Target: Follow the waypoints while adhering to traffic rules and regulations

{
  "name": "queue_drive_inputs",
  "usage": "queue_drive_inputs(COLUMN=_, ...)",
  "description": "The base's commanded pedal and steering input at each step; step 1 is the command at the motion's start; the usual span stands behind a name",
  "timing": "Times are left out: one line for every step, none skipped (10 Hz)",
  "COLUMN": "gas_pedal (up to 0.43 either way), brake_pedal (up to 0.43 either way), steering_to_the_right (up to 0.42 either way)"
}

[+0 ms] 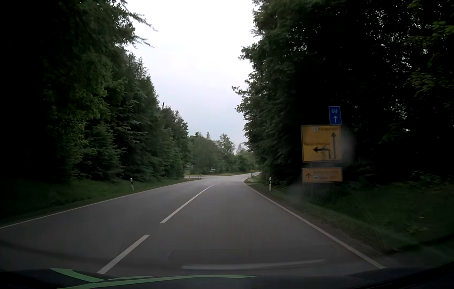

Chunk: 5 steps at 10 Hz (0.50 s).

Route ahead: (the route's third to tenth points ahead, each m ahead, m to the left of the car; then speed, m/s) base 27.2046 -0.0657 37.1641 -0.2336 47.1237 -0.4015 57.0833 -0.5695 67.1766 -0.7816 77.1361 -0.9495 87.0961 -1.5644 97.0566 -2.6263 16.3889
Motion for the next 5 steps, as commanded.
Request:
queue_drive_inputs(gas_pedal=0.0, brake_pedal=0.061, steering_to_the_right=-0.001)
queue_drive_inputs(gas_pedal=0.0, brake_pedal=0.061, steering_to_the_right=-0.001)
queue_drive_inputs(gas_pedal=0.0, brake_pedal=0.067, steering_to_the_right=-0.001)
queue_drive_inputs(gas_pedal=0.0, brake_pedal=0.061, steering_to_the_right=-0.001)
queue_drive_inputs(gas_pedal=0.0, brake_pedal=0.061, steering_to_the_right=-0.001)
